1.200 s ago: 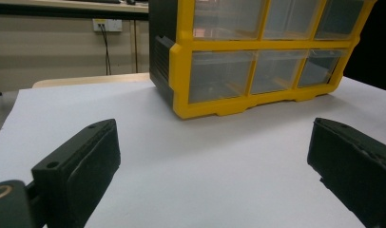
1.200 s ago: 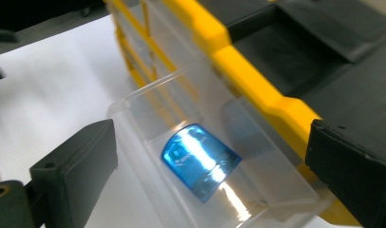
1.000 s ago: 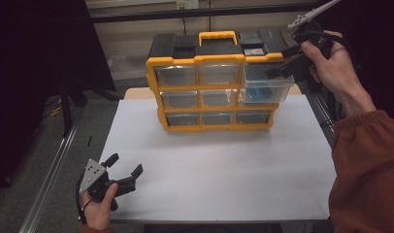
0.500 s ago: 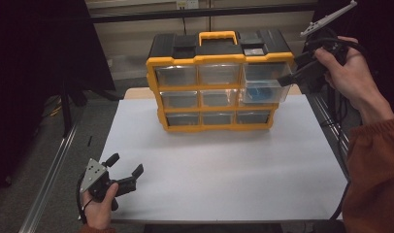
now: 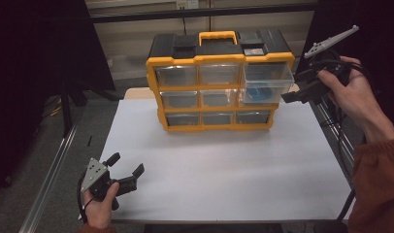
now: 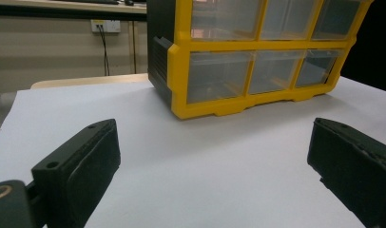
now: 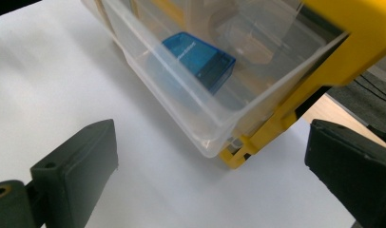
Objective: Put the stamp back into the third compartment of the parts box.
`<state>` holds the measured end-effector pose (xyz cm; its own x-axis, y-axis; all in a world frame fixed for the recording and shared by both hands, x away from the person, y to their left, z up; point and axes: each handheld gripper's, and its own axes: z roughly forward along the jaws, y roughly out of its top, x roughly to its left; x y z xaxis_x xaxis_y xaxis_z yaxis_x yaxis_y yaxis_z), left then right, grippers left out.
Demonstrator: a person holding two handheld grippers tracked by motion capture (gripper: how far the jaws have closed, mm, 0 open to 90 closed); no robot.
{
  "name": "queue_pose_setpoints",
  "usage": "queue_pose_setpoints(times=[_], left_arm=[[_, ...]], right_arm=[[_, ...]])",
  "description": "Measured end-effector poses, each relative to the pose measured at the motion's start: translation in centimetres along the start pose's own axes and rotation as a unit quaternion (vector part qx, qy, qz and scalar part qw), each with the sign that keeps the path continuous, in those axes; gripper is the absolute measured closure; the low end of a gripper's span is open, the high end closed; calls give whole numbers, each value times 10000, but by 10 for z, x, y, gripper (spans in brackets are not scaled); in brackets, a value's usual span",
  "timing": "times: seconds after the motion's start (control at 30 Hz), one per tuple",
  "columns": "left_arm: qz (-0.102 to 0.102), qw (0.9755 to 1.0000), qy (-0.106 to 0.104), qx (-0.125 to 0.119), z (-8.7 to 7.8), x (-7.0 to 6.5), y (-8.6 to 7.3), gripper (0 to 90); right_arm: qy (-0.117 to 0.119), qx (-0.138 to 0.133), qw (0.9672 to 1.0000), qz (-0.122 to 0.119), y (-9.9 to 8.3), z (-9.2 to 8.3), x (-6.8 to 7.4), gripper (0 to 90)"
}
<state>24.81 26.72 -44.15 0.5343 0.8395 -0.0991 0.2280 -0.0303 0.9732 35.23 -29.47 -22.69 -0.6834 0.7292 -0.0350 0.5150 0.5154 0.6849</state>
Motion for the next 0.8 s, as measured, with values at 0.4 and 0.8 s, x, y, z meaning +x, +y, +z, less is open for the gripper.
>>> queue_pose_setpoints(times=[0.4,0.8], left_arm=[[10,10000,17,23,2,0,0,37],[-136,9999,-19,-46,4,0,0,37]], right_arm=[[54,-262,9995,188,-31,23,11,39],[-55,-482,9981,374,-68,54,24,41]])
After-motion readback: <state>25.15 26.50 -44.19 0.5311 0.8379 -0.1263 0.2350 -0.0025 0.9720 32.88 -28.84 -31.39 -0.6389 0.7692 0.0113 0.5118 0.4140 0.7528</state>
